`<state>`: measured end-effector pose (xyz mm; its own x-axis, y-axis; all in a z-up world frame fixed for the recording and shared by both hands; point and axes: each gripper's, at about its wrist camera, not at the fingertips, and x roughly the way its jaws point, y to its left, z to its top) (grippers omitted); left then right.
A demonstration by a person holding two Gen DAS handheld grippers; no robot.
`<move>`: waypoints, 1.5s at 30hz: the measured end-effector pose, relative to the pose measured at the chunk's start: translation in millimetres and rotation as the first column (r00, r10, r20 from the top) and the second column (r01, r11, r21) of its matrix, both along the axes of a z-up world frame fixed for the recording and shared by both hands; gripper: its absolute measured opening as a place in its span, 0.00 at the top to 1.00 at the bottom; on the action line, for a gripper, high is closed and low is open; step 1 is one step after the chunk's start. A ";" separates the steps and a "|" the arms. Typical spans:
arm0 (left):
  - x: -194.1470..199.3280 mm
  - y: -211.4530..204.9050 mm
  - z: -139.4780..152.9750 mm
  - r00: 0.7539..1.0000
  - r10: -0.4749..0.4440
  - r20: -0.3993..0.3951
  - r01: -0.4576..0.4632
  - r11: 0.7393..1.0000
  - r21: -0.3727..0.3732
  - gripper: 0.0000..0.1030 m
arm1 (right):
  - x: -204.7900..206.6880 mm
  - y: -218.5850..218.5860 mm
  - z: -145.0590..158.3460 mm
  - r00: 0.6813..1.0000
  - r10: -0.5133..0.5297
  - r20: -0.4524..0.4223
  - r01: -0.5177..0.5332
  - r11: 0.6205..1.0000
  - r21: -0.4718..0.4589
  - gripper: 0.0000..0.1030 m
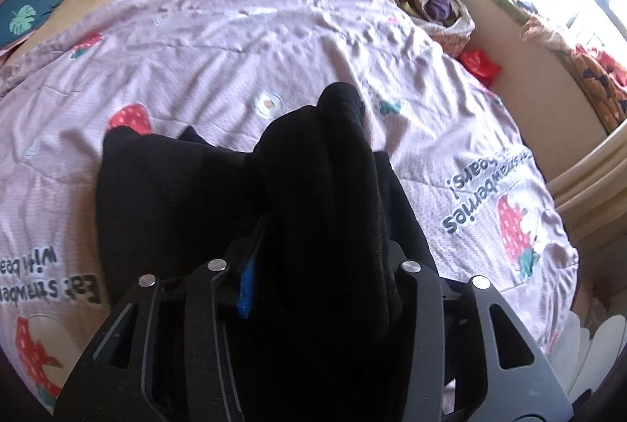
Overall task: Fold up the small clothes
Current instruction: 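Lift the bundle edge with both tools and fold it over onto itself, then press the folded edge down and open both tools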
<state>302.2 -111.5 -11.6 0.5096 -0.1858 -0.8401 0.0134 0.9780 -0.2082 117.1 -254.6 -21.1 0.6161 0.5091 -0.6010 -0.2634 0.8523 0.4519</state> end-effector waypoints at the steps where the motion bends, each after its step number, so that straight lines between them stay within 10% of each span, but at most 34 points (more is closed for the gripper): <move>1: 1.1 -4.4 -2.9 1.000 -0.004 -0.002 0.004 1.000 0.006 0.59 | 0.4 -3.1 -2.4 1.000 -0.003 -0.014 0.003 1.000 0.014 0.92; 6: 4.4 -15.7 -9.2 1.000 -0.020 0.007 0.021 1.000 -0.022 0.29 | 2.3 -22.9 -17.0 0.995 -0.025 -0.097 0.037 0.993 0.115 0.90; 11: -4.7 -10.7 4.3 0.998 -0.019 0.066 0.027 0.994 -0.109 0.20 | -0.9 -42.2 -22.7 0.988 -0.040 -0.150 0.067 0.981 0.184 0.85; 16: -40.3 30.5 23.9 0.986 0.031 0.163 -0.020 0.997 -0.068 0.16 | -4.0 -53.2 6.1 0.995 0.007 -0.102 0.016 0.975 0.224 0.43; 19: -60.9 59.1 15.5 0.983 0.082 0.163 -0.079 0.997 -0.025 0.16 | 8.1 -55.9 31.0 0.999 -0.012 -0.052 0.023 0.979 0.203 0.39; 30: -91.7 79.2 -13.8 0.990 0.075 0.123 -0.071 0.997 -0.038 0.16 | 130.2 5.8 22.3 0.981 0.000 -0.195 -0.019 0.995 -0.095 0.41; 34: -93.7 72.9 -17.8 0.991 0.053 0.121 -0.048 0.998 -0.048 0.16 | 137.6 17.7 13.1 0.972 0.037 -0.231 -0.061 0.993 -0.097 0.87; 40: -97.4 70.7 -16.5 0.993 0.033 0.115 -0.019 0.993 -0.118 0.16 | 126.0 9.2 44.8 0.995 0.060 -0.080 -0.070 0.990 -0.121 0.90; 45: -98.4 58.6 -22.1 0.995 0.005 0.103 0.004 0.996 -0.094 0.16 | 138.6 6.5 26.5 0.992 0.038 -0.119 -0.057 0.985 -0.164 0.90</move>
<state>203.7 -52.9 -33.7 0.5926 -0.2615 -0.7619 0.0391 0.9541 -0.2970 255.7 -248.2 5.5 0.5152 0.4225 -0.7457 -0.2598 0.9061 0.3339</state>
